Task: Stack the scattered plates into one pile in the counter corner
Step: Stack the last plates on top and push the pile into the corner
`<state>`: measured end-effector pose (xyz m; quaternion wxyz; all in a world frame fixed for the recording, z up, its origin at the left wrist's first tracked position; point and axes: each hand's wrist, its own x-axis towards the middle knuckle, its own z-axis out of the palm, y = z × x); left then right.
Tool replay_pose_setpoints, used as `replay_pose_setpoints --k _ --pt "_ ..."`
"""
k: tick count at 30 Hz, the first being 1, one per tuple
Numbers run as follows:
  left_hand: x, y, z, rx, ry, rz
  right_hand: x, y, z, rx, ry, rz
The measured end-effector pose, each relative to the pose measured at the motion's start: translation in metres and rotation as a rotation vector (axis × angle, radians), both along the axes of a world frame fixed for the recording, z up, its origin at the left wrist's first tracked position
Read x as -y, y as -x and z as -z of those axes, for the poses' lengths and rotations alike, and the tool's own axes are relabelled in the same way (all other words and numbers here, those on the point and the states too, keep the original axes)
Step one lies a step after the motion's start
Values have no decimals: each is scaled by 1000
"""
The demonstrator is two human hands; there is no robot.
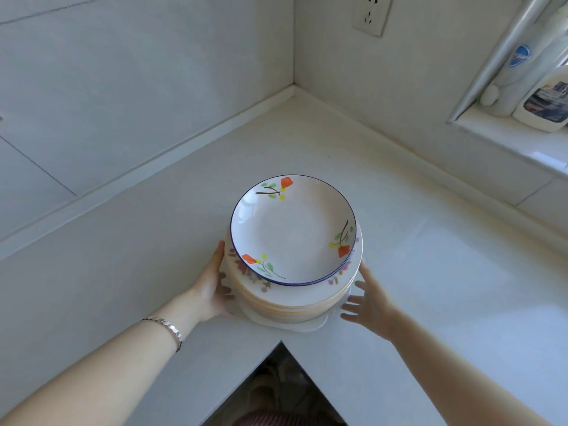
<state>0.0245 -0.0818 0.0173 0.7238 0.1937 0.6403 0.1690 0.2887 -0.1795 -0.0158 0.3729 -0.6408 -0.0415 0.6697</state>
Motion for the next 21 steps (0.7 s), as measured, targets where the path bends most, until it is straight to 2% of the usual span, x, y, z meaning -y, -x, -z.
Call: replay_pose_setpoints --k 3,11,14,19,21 --pt "-1 9 3 38 66 67 4 3 6 -40 25 83" --pt "-10 11 21 173 134 88 5 16 14 -82 -35 282" --pt "-8 7 22 184 127 66 8 16 22 -44 -46 241" --pt "-15 6 33 168 99 32 3 10 44 193 -101 66" --pt "-16 4 35 188 78 34 -5 -2 55 192 -132 14"
